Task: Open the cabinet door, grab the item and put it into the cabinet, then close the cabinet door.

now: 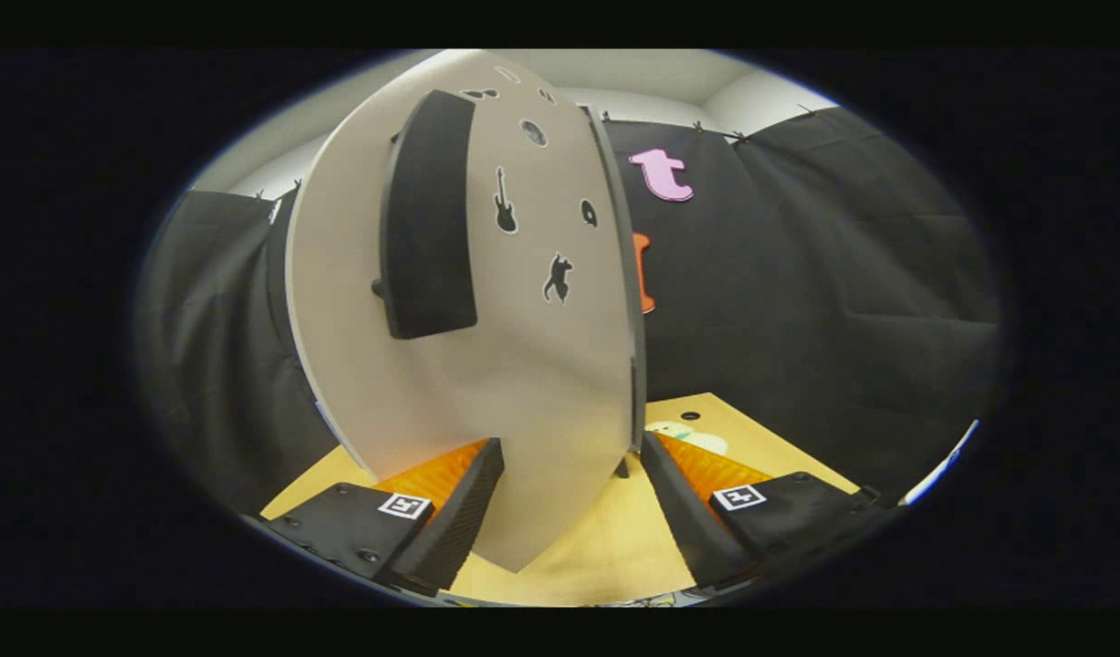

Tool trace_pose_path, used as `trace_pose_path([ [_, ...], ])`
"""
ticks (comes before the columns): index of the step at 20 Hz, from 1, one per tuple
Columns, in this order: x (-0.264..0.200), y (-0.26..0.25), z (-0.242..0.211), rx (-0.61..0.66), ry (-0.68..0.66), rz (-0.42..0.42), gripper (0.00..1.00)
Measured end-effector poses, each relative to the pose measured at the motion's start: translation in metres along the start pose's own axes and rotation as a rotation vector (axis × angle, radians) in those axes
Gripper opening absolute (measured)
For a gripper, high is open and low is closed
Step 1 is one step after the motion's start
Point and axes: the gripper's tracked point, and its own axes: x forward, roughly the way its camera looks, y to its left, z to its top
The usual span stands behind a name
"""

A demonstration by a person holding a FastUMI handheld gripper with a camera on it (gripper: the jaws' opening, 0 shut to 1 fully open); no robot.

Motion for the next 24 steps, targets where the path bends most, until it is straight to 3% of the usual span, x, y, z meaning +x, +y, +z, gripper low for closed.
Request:
trace_pose_path([
  [5, 0.043, 0.04, -0.011, -0.026, 0.013, 0.003, 0.98],
  [12, 0.116, 0.081, 0.01, -0.047, 0.011, 0.034, 0.98],
  [24, 0.16, 0.087, 0.013, -0.075, 0.023, 0.013, 0.98],
])
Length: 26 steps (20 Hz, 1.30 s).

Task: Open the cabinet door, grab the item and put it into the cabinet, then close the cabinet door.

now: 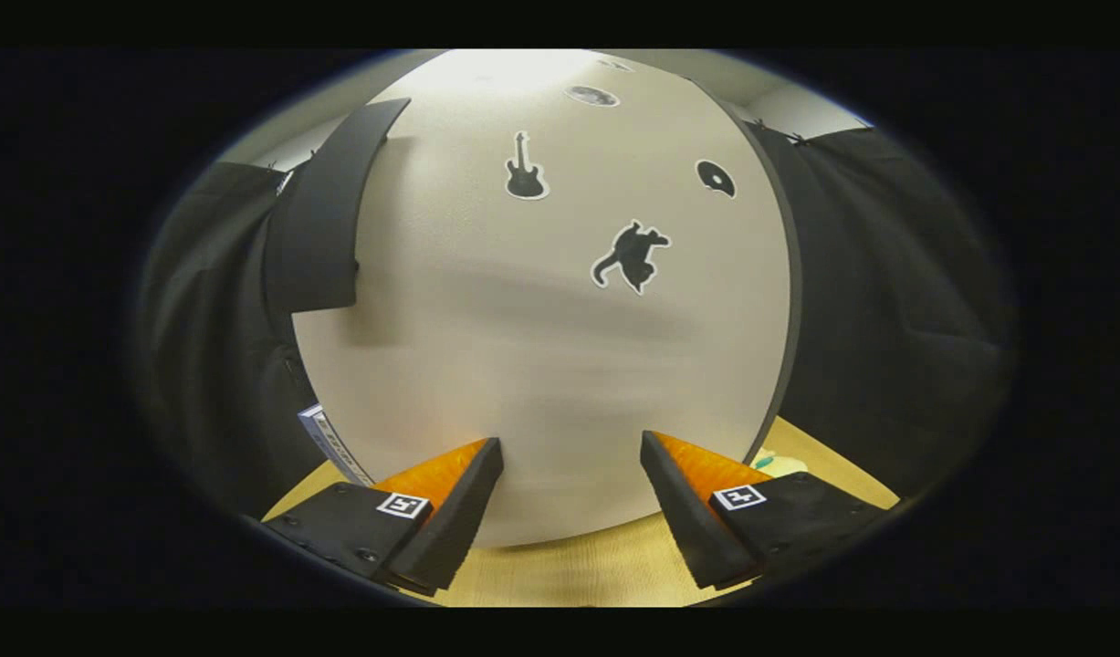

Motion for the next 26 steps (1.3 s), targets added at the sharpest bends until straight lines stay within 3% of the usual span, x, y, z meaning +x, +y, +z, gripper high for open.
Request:
trace_pose_path([
  [15, 0.002, -0.002, 0.001, 0.083, 0.062, -0.02, 0.98],
  [20, -0.04, -0.044, 0.029, 0.058, 0.038, -0.041, 0.98],
  [26, -0.109, -0.118, 0.094, 0.071, -0.036, -0.06, 0.98],
])
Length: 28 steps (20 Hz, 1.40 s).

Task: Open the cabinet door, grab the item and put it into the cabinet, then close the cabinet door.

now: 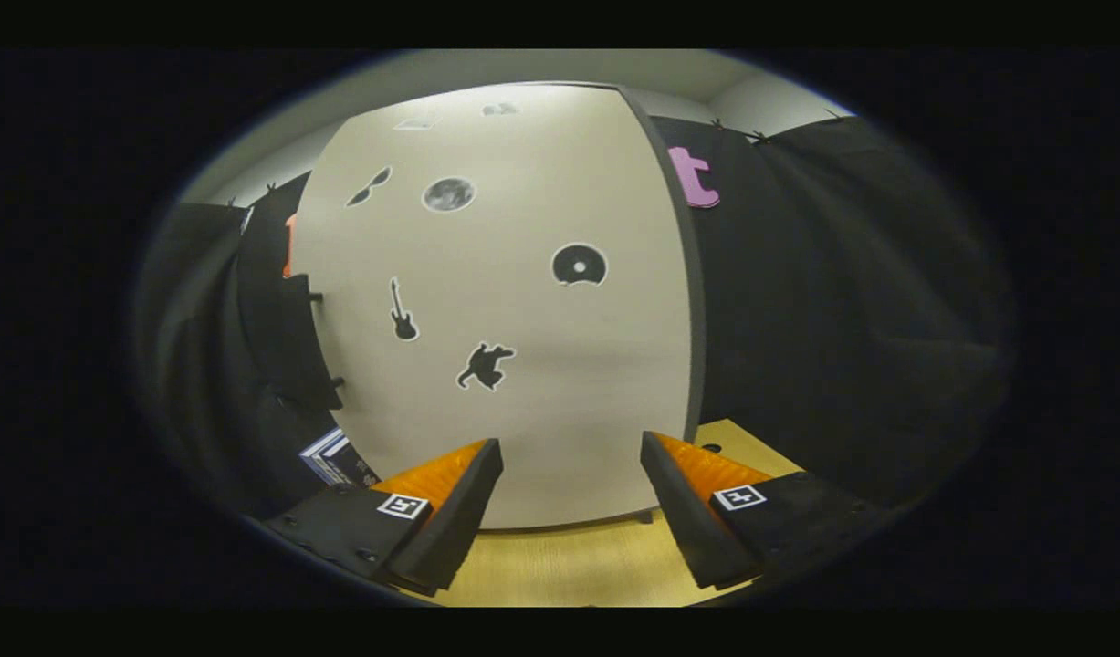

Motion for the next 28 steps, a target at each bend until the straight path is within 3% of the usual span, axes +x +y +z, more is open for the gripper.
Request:
trace_pose_path([
  [5, -0.044, -0.05, 0.051, -0.093, -0.097, -0.022, 0.98],
  [10, -0.073, -0.081, 0.075, -0.068, -0.146, -0.004, 0.98],
  [28, -0.089, -0.127, 0.077, -0.031, -0.155, 0.014, 0.97],
])
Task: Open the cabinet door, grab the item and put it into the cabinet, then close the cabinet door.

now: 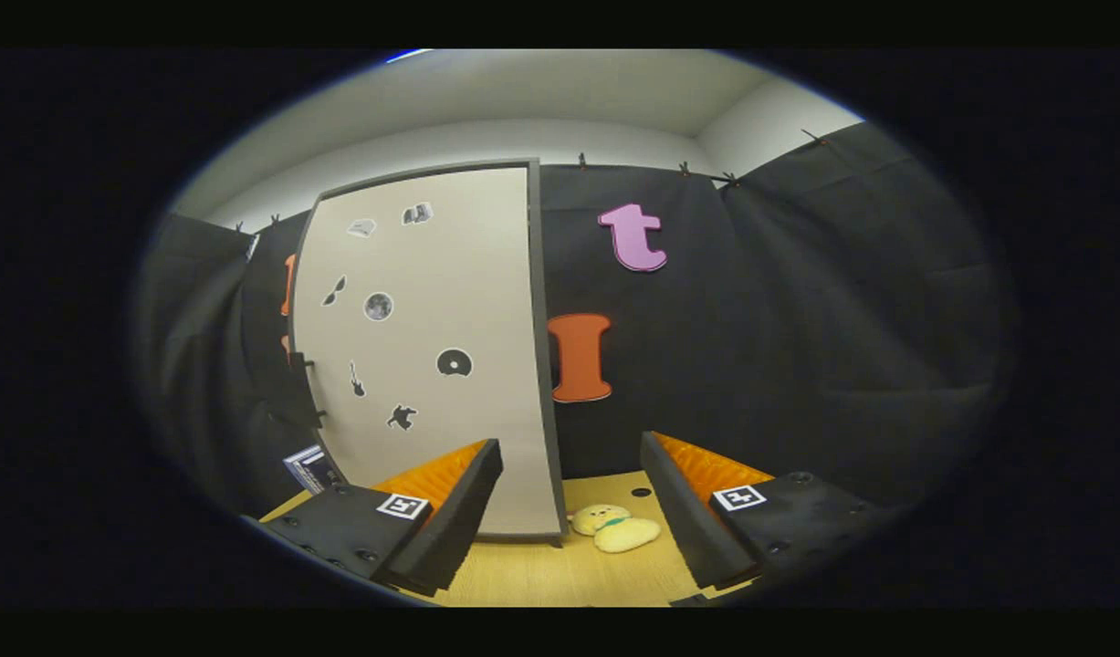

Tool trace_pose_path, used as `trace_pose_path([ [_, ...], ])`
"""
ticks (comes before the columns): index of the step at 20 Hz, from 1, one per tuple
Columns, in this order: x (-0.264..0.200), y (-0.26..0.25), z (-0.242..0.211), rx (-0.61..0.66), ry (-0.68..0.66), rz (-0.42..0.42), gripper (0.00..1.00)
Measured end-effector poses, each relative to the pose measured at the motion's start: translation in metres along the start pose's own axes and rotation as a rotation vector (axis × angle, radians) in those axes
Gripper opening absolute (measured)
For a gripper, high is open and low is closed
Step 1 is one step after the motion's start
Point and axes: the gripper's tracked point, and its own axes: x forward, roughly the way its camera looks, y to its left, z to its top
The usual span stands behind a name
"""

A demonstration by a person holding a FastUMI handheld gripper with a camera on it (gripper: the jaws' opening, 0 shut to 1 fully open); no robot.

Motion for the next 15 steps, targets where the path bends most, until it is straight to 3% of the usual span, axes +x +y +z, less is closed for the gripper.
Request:
trace_pose_path([
  [15, -0.004, 0.017, -0.012, 0.004, 0.036, 0.02, 0.98],
])
